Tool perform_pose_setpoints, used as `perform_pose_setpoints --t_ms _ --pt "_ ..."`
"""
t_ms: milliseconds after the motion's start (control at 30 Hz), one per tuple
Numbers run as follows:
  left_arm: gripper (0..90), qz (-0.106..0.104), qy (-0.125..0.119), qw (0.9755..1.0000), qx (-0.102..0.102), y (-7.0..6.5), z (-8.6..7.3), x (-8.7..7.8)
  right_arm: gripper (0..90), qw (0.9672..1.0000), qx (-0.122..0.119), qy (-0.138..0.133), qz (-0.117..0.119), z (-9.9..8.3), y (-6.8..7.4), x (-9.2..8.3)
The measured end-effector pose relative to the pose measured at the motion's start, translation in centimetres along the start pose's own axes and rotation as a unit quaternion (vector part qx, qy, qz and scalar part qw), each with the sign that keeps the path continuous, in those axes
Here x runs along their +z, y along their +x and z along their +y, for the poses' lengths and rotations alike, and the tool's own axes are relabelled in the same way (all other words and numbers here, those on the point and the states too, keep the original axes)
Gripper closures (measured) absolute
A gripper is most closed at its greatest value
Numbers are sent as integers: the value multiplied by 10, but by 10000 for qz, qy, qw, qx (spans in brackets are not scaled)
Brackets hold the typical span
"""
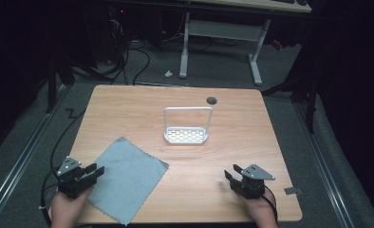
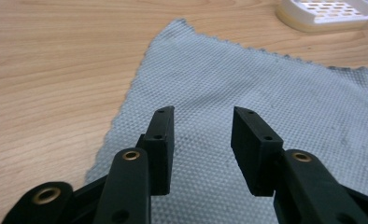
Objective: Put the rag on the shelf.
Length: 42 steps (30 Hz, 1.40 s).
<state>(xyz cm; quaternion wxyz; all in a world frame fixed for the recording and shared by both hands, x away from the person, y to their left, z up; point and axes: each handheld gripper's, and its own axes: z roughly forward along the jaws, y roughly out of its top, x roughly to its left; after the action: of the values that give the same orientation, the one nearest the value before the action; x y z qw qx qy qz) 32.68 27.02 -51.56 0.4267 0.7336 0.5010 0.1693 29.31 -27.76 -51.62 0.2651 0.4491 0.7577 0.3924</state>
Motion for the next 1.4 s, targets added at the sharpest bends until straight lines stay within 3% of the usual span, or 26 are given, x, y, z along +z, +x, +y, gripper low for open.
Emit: perform_pose_setpoints --t_ms 233,400,467,600,867,1167,1233,1400 --pt "572 -128 -6 9998 174 -9 0 4 547 9998 178 0 97 -1 -5 1" --pt "565 -168 -11 9990 420 -16 0 3 547 9999 107 -18 98 0 -3 0" --pt "671 -204 98 9980 595 -20 0 3 546 9999 98 -8 114 0 -3 1" --pt "890 -228 438 9946 913 -30 0 10 544 9999 101 -27 130 0 -2 1" --pt "898 -264 974 9865 1293 -46 -5 22 544 9998 101 -54 170 1 -3 1" --pt "898 -499 1021 9835 1406 -68 -5 29 545 9998 87 -42 174 1 -2 1" --pt "897 -611 1057 9802 1560 -85 -5 33 548 9998 101 -25 183 0 -2 2" --pt "897 -953 1132 9752 1646 -115 -4 43 559 9997 80 14 209 0 0 3"
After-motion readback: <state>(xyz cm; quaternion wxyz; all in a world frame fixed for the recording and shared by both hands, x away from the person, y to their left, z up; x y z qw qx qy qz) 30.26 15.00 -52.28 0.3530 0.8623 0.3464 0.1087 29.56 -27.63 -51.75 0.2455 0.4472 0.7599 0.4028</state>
